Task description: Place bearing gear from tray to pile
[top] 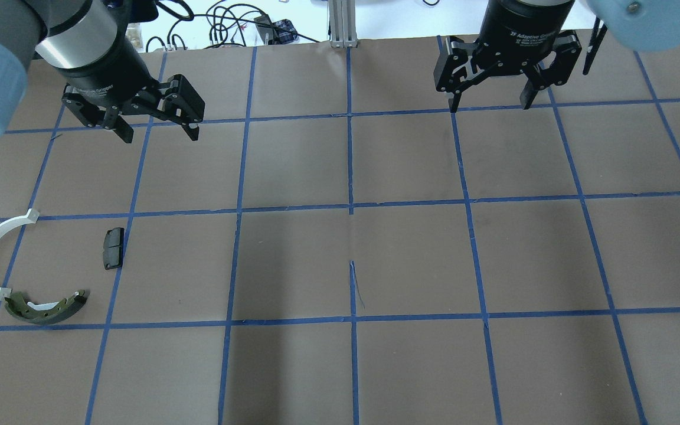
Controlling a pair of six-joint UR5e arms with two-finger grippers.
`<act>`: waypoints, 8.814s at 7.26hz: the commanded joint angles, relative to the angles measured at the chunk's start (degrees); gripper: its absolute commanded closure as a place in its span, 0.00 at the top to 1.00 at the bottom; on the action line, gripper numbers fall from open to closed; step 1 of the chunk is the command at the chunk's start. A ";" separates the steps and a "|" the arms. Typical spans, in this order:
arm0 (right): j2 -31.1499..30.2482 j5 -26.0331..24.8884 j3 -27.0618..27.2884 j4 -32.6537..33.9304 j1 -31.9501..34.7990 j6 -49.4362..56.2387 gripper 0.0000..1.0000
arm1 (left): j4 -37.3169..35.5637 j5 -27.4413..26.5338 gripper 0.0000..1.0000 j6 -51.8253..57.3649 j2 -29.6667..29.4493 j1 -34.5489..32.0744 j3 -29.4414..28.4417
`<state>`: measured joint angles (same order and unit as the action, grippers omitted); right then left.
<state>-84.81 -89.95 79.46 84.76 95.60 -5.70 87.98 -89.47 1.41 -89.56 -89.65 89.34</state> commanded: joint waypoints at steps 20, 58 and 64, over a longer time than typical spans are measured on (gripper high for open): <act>15.78 -4.97 -1.86 15.41 -56.05 58.35 1.00 | 0.00 0.00 1.00 -0.17 0.17 0.00 0.05; 20.65 16.13 25.12 55.34 11.89 -69.37 1.00 | -1.23 0.00 1.00 0.09 -0.44 0.09 1.89; 7.76 7.61 24.95 34.89 -5.46 -19.10 1.00 | -8.83 1.83 1.00 -7.98 -4.73 -2.96 2.94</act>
<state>-73.34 -80.65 104.54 125.86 96.14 -39.49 83.17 -88.87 -3.19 -92.12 -90.59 92.00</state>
